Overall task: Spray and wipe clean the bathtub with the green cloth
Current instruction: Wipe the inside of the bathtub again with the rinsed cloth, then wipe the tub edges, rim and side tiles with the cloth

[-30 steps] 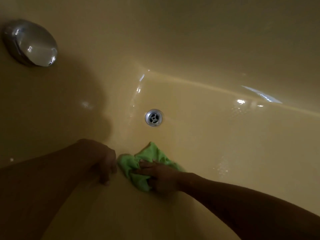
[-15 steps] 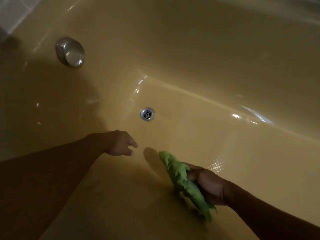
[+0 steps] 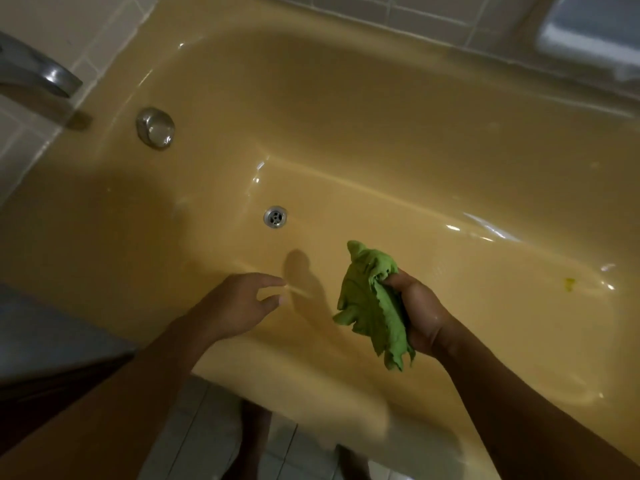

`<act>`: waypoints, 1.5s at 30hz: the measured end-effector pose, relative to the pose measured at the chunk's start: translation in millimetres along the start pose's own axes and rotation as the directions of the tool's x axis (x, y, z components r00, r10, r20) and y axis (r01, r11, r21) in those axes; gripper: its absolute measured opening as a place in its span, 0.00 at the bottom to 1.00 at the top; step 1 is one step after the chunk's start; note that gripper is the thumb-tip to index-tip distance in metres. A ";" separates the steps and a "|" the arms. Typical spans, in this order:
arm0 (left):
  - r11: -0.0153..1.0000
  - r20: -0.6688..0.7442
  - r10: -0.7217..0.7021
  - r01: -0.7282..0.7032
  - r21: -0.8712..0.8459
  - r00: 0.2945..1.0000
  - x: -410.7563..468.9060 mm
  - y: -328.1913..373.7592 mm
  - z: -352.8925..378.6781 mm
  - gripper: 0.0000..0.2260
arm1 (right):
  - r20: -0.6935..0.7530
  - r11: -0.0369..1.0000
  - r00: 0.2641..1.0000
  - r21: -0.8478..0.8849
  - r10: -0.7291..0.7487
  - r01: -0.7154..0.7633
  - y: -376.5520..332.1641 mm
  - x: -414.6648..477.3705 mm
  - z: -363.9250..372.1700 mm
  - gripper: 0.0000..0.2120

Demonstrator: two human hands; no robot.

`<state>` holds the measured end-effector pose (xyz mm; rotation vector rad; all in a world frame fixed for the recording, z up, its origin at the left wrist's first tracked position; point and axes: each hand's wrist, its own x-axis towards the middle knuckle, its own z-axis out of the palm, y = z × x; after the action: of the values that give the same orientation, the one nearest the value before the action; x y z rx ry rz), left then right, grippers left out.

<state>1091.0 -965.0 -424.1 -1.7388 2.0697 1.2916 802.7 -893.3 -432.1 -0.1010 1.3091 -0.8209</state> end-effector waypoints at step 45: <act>0.790 0.100 0.601 -0.608 0.075 0.793 -299.4 461.9 130.4 0.17 | -0.691 0.391 0.648 0.527 -0.319 0.754 36.6 -615.2 -315.0 0.27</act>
<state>737.4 -675.1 -91.1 -0.9764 2.7144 1.3155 526.9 -390.3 -44.9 0.4450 1.2415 -2.1207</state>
